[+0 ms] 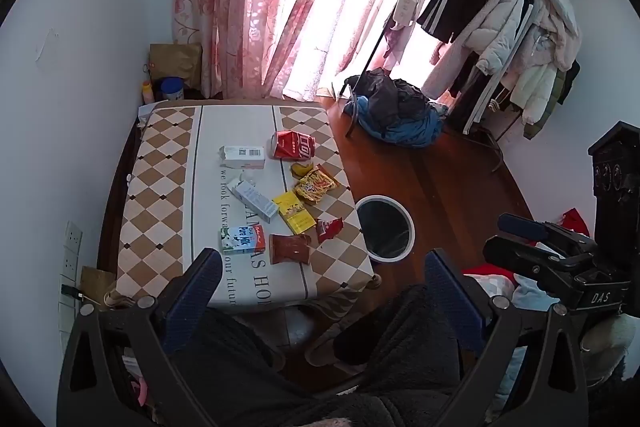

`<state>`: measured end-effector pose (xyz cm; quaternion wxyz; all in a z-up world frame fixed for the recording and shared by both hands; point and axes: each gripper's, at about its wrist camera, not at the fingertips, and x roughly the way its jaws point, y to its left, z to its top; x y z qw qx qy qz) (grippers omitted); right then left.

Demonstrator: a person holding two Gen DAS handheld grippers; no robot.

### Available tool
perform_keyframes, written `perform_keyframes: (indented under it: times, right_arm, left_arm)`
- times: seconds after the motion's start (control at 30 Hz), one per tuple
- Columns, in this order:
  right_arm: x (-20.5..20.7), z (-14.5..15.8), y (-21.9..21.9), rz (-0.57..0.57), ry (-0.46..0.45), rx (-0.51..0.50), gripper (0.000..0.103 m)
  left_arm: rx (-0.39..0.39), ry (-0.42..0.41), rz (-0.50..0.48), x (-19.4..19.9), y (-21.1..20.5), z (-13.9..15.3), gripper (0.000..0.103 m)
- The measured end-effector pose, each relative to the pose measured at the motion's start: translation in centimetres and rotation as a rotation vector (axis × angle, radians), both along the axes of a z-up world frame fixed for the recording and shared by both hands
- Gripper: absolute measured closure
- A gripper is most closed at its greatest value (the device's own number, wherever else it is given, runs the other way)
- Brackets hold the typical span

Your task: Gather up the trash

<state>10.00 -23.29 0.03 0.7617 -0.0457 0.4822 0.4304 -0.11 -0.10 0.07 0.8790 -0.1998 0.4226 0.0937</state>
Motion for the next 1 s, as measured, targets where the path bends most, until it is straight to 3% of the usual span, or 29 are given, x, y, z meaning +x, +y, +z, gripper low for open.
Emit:
perform_keyframes:
  times: [1.0]
  right_arm:
    - [-0.5, -0.2, 1.0, 0.02, -0.009, -0.004, 0.0]
  left_arm:
    - [-0.037, -0.016, -0.007, -1.2, -0.4, -0.7, 0.0]
